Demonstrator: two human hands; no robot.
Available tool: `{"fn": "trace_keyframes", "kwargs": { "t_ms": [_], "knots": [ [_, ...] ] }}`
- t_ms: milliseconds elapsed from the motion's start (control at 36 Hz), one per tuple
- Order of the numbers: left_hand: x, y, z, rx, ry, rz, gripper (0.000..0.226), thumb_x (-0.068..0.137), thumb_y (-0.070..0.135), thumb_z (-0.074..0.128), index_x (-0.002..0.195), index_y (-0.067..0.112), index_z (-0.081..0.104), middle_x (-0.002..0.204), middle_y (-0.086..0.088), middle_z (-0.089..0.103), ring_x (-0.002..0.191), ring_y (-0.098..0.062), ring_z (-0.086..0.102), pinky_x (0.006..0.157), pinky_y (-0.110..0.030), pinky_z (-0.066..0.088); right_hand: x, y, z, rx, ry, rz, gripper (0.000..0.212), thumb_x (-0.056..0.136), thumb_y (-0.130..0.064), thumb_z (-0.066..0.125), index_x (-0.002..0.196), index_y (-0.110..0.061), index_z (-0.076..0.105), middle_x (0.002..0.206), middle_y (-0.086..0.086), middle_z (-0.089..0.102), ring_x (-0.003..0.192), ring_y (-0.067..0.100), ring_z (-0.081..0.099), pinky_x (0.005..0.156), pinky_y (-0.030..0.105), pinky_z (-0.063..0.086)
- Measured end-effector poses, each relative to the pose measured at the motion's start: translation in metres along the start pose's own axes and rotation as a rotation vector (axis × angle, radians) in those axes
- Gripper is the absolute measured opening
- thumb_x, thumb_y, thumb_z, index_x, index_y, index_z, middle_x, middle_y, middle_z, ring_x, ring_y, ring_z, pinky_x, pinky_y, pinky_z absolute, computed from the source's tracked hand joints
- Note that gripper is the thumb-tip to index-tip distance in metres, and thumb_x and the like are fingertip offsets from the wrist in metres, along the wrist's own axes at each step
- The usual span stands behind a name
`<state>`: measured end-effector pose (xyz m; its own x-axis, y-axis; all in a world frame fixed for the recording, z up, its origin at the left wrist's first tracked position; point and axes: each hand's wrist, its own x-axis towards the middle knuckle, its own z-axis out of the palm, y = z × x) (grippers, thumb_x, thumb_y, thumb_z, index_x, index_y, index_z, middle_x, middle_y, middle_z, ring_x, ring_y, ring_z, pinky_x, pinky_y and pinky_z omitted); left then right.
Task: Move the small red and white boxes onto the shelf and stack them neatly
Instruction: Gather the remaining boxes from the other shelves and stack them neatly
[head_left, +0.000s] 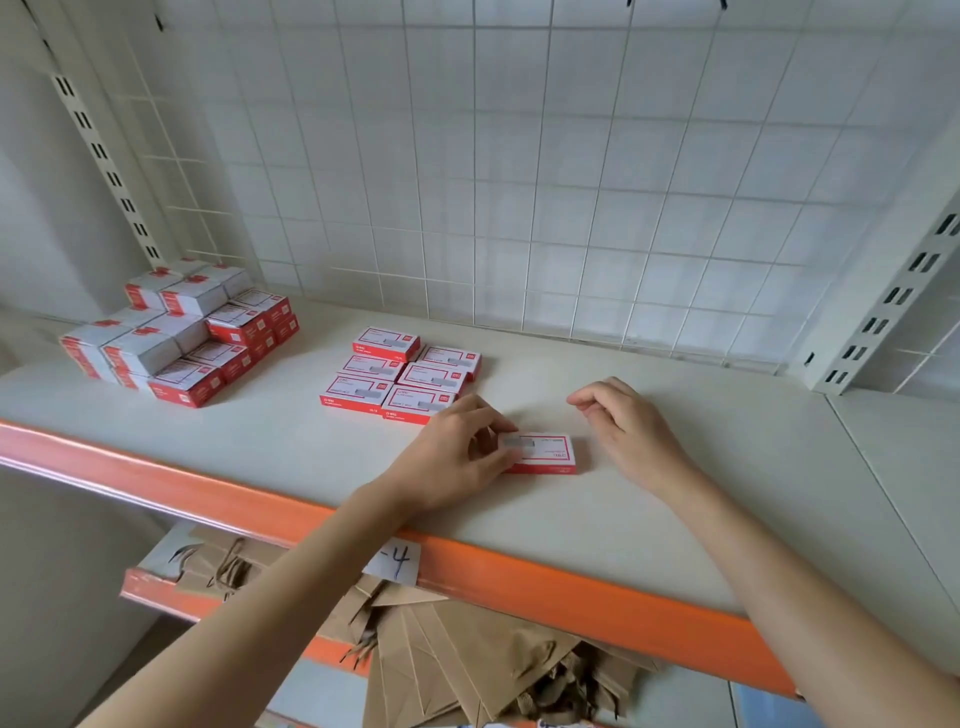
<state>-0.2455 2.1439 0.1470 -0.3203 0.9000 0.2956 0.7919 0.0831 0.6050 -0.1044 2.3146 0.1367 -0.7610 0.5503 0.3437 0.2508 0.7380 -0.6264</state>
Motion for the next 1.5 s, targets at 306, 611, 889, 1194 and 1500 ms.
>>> {"fn": "trace_keyframes", "kwargs": {
  "t_ms": [306,611,889,1194,1500],
  "knots": [
    [0.0,0.003,0.002,0.011,0.009,-0.068,0.032,0.072,0.034,0.078,0.092,0.016,0.062,0.087,0.006,0.052,0.072,-0.004,0.048,0.062,-0.007,0.034,-0.003,-0.005,-0.002,0.018,0.002,-0.017,0.019,0.09,0.002,0.047,0.098,-0.003,0.064,0.097,0.008,0.061,0.09,0.021,0.057,0.083,0.028,0.044],
    [0.002,0.008,0.004,0.011,-0.028,-0.025,0.043,0.061,0.042,0.084,0.07,0.021,0.048,0.073,0.011,0.047,0.062,-0.003,0.042,0.058,-0.011,0.033,-0.009,-0.024,0.0,0.029,-0.142,-0.052,0.014,0.087,-0.025,0.063,0.078,-0.015,0.058,0.077,-0.007,0.053,0.068,-0.003,0.049,0.065,0.012,0.036],
    [-0.009,0.004,-0.02,0.087,-0.13,0.097,0.007,0.08,0.02,0.071,0.085,0.015,0.07,0.091,0.004,0.063,0.076,-0.003,0.053,0.065,-0.005,0.033,0.011,-0.041,0.006,-0.273,-0.387,-0.039,0.049,0.073,-0.052,0.068,0.11,-0.022,0.055,0.102,-0.009,0.047,0.105,0.008,0.045,0.093,0.029,0.04],
    [-0.018,-0.014,-0.067,0.251,-0.138,0.201,0.018,0.085,0.025,0.066,0.099,0.015,0.07,0.095,0.0,0.065,0.084,-0.01,0.054,0.075,-0.025,0.045,0.068,-0.083,0.027,-0.278,-0.233,-0.06,0.045,0.085,-0.026,0.062,0.127,-0.013,0.053,0.12,0.005,0.048,0.12,0.019,0.039,0.096,0.025,0.031],
    [-0.019,-0.037,-0.084,0.206,-0.159,0.284,0.015,0.084,0.024,0.066,0.094,0.014,0.072,0.092,0.0,0.067,0.082,-0.013,0.058,0.073,-0.029,0.047,0.105,-0.102,0.068,-0.482,-0.356,0.073,0.039,0.09,-0.026,0.051,0.128,-0.019,0.053,0.123,0.01,0.044,0.122,0.029,0.035,0.102,0.04,0.036]
  ]
}}
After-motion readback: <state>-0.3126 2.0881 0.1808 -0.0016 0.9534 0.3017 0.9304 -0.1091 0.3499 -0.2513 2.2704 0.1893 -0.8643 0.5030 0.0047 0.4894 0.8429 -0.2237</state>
